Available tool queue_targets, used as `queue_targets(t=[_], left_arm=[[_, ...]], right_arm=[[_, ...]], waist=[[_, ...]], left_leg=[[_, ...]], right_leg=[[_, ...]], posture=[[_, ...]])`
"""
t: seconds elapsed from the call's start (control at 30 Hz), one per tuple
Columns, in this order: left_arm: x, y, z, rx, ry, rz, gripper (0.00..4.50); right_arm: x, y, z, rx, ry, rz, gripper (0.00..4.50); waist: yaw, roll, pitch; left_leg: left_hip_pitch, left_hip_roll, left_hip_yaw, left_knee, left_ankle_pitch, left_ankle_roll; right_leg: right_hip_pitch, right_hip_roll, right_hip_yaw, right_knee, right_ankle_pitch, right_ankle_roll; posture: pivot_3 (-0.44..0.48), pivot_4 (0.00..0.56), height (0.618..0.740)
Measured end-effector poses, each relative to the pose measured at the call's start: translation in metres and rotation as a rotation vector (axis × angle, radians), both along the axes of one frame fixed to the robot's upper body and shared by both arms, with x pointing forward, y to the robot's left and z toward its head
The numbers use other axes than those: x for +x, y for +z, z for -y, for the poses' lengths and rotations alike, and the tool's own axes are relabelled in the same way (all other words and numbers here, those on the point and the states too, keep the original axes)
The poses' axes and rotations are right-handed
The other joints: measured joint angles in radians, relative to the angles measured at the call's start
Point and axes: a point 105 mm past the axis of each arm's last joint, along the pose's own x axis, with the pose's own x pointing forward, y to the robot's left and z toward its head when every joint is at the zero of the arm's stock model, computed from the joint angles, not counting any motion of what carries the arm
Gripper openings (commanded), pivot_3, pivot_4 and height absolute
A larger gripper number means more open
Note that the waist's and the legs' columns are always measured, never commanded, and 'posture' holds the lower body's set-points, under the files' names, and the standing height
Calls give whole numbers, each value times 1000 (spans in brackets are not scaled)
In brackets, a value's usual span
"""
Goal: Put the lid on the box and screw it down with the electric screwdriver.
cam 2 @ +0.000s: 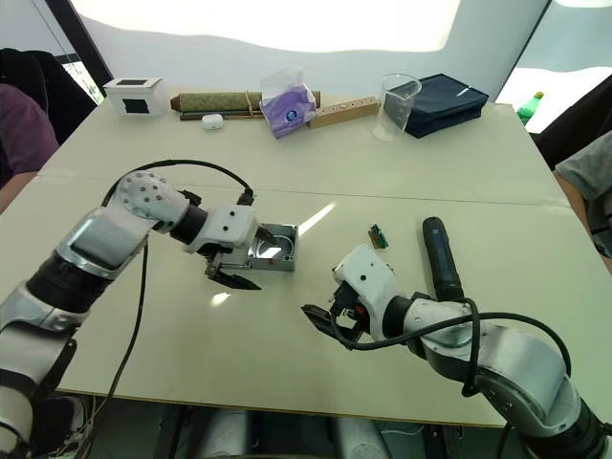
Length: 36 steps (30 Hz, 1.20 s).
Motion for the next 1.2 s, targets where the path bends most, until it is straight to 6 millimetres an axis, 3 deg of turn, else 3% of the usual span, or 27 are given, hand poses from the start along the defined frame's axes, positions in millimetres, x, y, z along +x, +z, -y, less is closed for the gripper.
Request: queue_targets(t=[0.17,0.37,0.4,0.47,0.53,0.9,1.1,1.2], left_arm=[[10,-5,5,20,9,14,4462],[16,-19,8,69,3,18,1957],[16,-20,7,75,0,22,1711],[17,-20,7,84,-6,34,715],[18,-22,8,91,0,36,65],[18,-23,18,81,-73,34,65],[13,0,29,60,-241,36,65],[11,1,31,88,-310,34,65]], right_arm=[[3,-4,1,12,-52,15,4500],[6,0,0,24,-75,50,4500],[7,1,-1,25,-78,54,4500],[8,2,-1,24,-81,61,4500],[10,5,-1,29,-86,71,4500],[13,14,9,35,-120,103,4500],[8,26,13,81,-83,117,4500],[2,25,12,89,-52,91,4500]], waist=[[-2,0,0],[-1,0,0],[-1,0,0],[-2,0,0],[-1,0,0],[2,0,0],[-3,0,0],[-3,0,0]], left_leg=[[0,0,0,0,0,0],[0,0,0,0,0,0],[0,0,0,0,0,0],[0,0,0,0,0,0],[0,0,0,0,0,0],[0,0,0,1,0,0],[1,0,0,1,0,0],[1,0,-1,1,0,0]], right_leg=[[-1,0,0,2,0,0],[-1,0,0,2,0,0],[-1,0,0,3,0,0],[-1,0,0,3,0,0],[-1,0,0,4,0,0],[-1,0,0,5,0,0],[-1,1,0,6,0,0],[-1,1,0,6,0,0]], posture=[[0,150,739],[0,150,739],[0,150,739],[0,150,739],[0,150,739],[0,150,739],[0,150,739],[0,150,739]])
